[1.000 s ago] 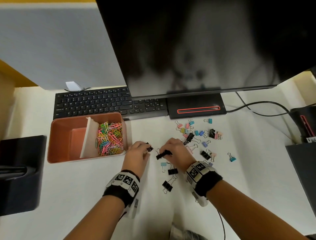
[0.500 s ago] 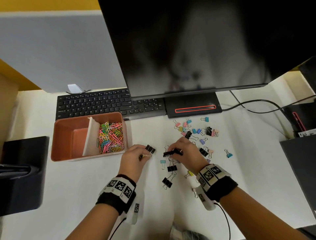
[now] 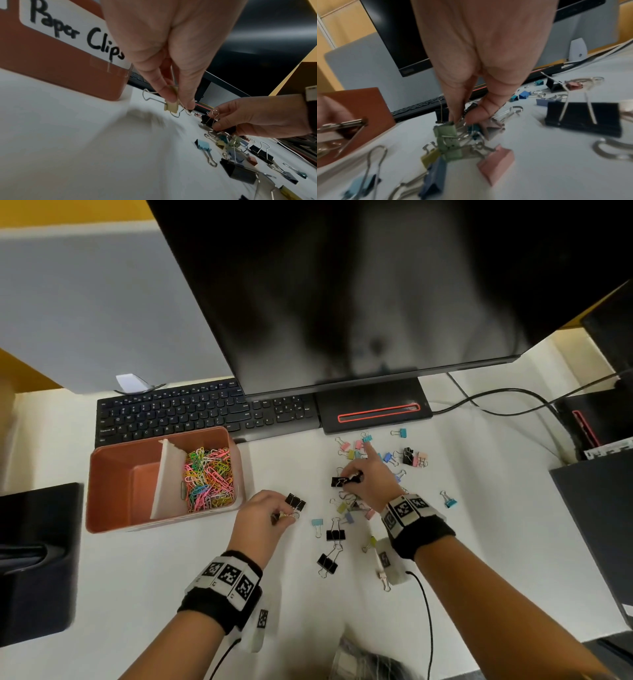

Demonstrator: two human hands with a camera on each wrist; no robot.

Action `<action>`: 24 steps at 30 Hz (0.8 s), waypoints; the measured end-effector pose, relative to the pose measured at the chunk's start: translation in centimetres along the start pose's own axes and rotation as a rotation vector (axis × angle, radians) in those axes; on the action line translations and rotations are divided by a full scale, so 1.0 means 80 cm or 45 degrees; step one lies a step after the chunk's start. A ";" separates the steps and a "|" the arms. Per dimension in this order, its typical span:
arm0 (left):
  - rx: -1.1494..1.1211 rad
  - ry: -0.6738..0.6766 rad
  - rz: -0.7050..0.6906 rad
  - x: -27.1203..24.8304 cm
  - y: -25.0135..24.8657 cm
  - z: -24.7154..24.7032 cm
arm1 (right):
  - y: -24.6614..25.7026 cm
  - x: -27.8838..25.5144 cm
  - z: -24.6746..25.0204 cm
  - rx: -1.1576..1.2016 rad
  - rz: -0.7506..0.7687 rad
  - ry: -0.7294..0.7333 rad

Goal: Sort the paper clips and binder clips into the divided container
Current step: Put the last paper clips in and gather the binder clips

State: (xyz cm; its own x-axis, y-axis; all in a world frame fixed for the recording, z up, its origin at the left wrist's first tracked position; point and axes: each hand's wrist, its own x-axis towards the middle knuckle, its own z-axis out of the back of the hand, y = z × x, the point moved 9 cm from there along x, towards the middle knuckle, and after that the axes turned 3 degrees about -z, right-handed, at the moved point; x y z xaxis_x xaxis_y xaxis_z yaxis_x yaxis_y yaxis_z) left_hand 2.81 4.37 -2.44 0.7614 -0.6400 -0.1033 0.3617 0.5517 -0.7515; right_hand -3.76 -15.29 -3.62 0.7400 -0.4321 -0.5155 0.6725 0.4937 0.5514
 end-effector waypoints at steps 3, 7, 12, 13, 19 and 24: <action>0.013 0.013 0.006 0.001 0.002 -0.002 | 0.008 -0.005 -0.020 -0.039 0.050 0.108; 0.088 0.057 0.028 0.004 0.006 -0.011 | 0.002 -0.026 -0.029 0.035 0.143 0.002; 0.126 0.070 0.061 0.012 0.006 -0.021 | -0.022 -0.033 -0.025 -0.018 0.130 -0.004; 0.131 0.072 0.064 0.013 0.006 -0.023 | -0.024 -0.033 -0.024 -0.069 0.151 0.020; 0.175 0.083 0.065 0.020 0.008 -0.027 | -0.001 -0.005 0.021 -0.139 0.257 -0.296; 0.168 0.101 0.093 0.019 0.013 -0.029 | 0.011 0.044 -0.001 -0.383 0.236 -0.143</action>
State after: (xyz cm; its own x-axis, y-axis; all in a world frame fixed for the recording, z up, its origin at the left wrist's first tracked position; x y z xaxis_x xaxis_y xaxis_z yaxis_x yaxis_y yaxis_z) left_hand 3.14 2.75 -4.89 0.7455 -0.6328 -0.2094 0.3784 0.6604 -0.6486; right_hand -0.57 -16.29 -5.01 0.8570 -0.3869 -0.3404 0.5047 0.7636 0.4027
